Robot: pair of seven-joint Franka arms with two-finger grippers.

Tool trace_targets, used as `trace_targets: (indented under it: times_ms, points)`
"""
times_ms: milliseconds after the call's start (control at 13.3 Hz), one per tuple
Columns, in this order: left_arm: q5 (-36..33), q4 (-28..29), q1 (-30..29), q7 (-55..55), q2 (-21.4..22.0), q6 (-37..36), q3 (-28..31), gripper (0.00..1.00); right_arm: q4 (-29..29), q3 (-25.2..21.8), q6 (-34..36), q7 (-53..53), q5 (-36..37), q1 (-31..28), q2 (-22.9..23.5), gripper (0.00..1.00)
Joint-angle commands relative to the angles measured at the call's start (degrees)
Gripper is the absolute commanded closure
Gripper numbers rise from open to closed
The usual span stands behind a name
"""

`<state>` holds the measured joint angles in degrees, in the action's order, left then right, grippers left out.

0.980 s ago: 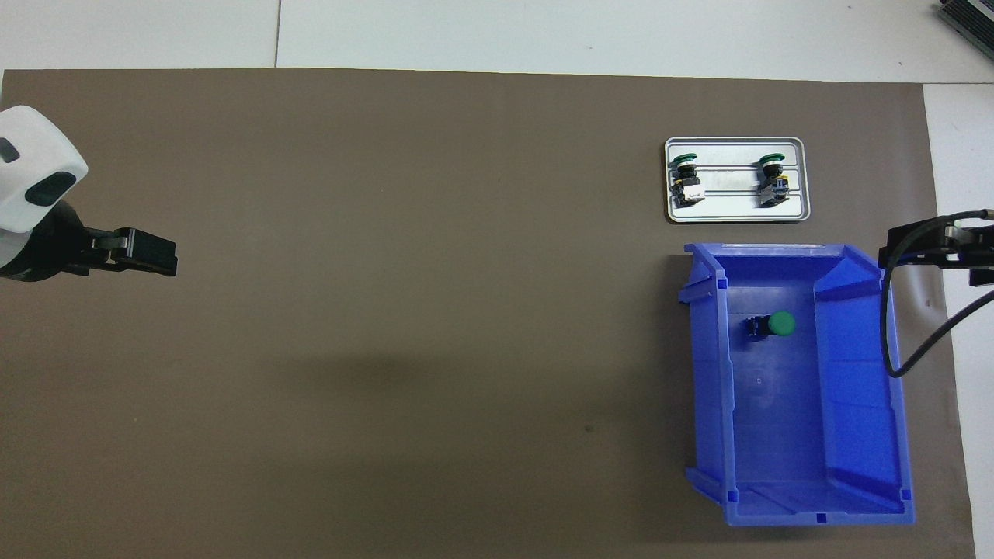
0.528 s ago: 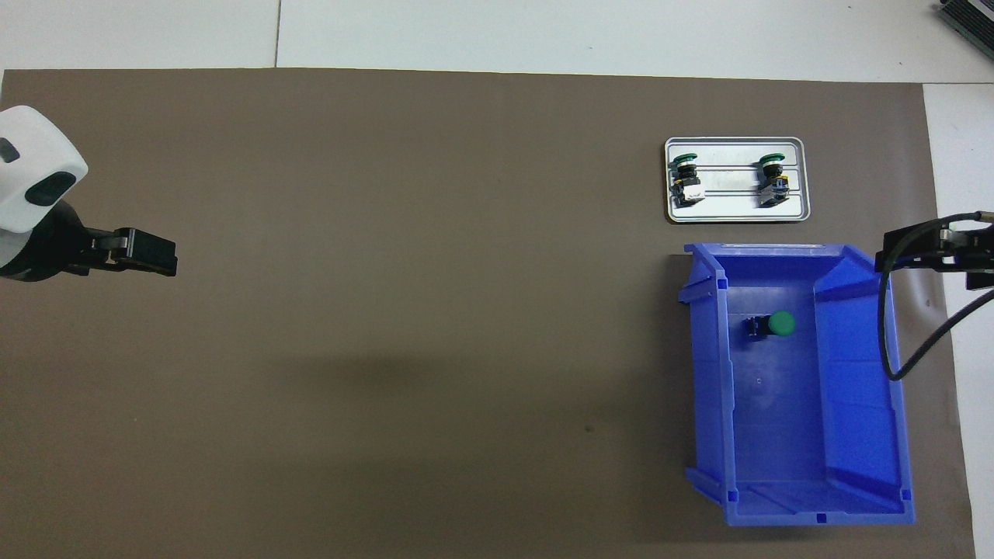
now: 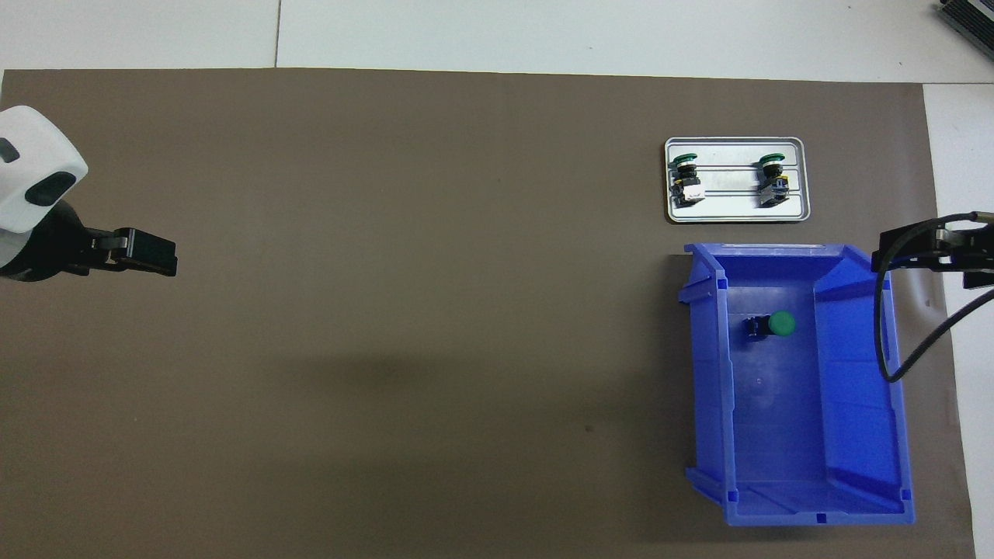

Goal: Place and press button with both arms

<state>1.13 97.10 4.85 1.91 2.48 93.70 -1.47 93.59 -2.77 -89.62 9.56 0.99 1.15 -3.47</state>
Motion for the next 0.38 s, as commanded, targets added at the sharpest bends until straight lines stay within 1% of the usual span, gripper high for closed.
trace_targets:
  times_ms: [0,302]
  points:
    - [0.5,1.8,-0.1,-0.5,1.7,0.3,0.2,0.00,-0.8,1.1,1.4,1.1,-0.6,-1.0,-0.1,0.00]
    - [0.5,1.8,-0.1,-0.5,1.7,0.3,0.2,0.00,-0.8,1.1,1.2,0.8,-0.6,-0.7,-0.2,0.00]
